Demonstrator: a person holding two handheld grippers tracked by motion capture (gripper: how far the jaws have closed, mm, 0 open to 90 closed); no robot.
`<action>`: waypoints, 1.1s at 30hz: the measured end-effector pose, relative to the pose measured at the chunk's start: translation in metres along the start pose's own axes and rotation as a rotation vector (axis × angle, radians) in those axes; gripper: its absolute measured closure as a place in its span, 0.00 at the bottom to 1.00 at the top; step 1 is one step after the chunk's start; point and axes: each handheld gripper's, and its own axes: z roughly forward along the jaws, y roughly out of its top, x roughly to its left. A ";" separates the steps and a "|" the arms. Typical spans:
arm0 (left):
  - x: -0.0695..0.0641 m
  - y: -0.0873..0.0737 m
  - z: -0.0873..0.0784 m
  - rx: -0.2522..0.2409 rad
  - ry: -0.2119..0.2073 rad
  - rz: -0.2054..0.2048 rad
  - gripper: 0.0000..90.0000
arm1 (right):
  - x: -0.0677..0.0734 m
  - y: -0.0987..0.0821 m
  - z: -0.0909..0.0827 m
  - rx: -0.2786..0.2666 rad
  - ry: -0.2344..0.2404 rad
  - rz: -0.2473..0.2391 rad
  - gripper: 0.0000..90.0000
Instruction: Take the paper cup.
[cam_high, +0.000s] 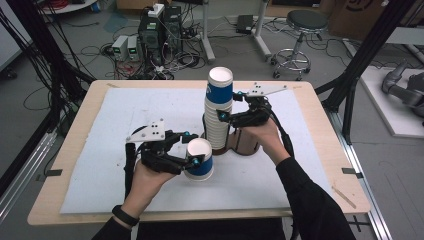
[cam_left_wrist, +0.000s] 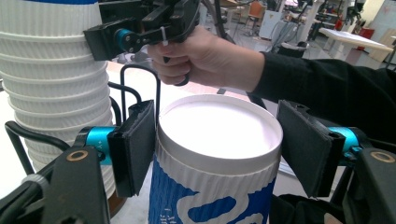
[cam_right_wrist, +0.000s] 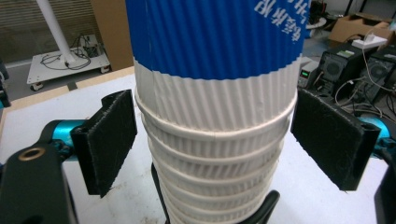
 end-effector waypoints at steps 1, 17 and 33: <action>0.000 -0.001 0.000 0.000 -0.001 0.000 0.34 | 0.000 0.000 0.000 0.000 0.000 0.000 0.17; 0.009 -0.013 -0.001 -0.010 -0.010 0.016 0.34 | 0.008 -0.019 -0.049 -0.047 -0.032 0.016 0.17; 0.011 -0.017 -0.002 -0.002 -0.010 0.021 0.34 | 0.038 -0.066 -0.092 -0.089 -0.029 0.031 0.17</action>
